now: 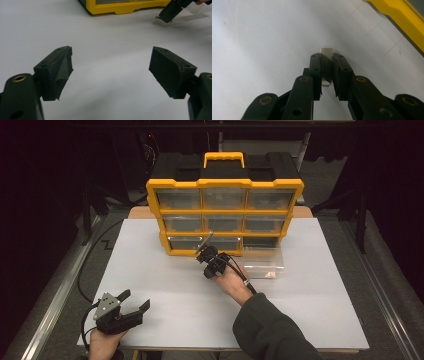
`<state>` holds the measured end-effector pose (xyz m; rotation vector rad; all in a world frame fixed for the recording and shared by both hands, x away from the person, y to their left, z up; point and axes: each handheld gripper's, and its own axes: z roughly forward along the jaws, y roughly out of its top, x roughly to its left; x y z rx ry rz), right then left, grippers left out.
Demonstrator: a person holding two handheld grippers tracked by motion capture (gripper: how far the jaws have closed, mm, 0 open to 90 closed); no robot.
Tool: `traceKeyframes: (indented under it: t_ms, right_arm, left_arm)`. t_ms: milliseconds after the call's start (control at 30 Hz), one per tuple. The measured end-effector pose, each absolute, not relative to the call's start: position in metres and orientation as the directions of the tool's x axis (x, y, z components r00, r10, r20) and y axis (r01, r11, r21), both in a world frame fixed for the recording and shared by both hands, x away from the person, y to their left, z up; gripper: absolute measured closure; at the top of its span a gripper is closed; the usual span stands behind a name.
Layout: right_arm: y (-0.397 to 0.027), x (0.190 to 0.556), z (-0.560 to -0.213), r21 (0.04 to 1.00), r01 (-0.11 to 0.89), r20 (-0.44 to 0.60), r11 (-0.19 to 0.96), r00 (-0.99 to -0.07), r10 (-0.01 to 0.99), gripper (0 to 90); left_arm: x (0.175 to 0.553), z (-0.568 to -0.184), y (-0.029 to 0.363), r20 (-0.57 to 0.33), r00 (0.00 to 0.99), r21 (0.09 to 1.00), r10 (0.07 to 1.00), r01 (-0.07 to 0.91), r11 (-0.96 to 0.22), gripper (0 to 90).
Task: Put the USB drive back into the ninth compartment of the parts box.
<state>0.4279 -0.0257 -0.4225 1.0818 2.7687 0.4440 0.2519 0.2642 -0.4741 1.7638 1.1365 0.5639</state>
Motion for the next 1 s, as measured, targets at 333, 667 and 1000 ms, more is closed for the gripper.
traceKeyframes:
  t_ms: [333,667,1000]
  right_arm:
    - [-0.035,0.416,-0.416,0.355,0.615,0.000,0.704,-0.753,0.658,79.6]
    - [-0.046,0.408,-0.411,0.383,0.613,0.012,0.691,-0.751,0.660,79.5]
    - [-0.059,0.396,-0.410,0.411,0.593,0.016,0.692,-0.764,0.645,79.5]
  left_arm:
    - [0.252,-0.474,0.264,-0.099,0.458,0.881,0.884,0.453,-0.136,19.8]
    - [0.253,-0.475,0.264,-0.098,0.457,0.880,0.884,0.455,-0.137,19.9]
    - [0.254,-0.475,0.264,-0.096,0.449,0.879,0.889,0.457,-0.136,19.9]
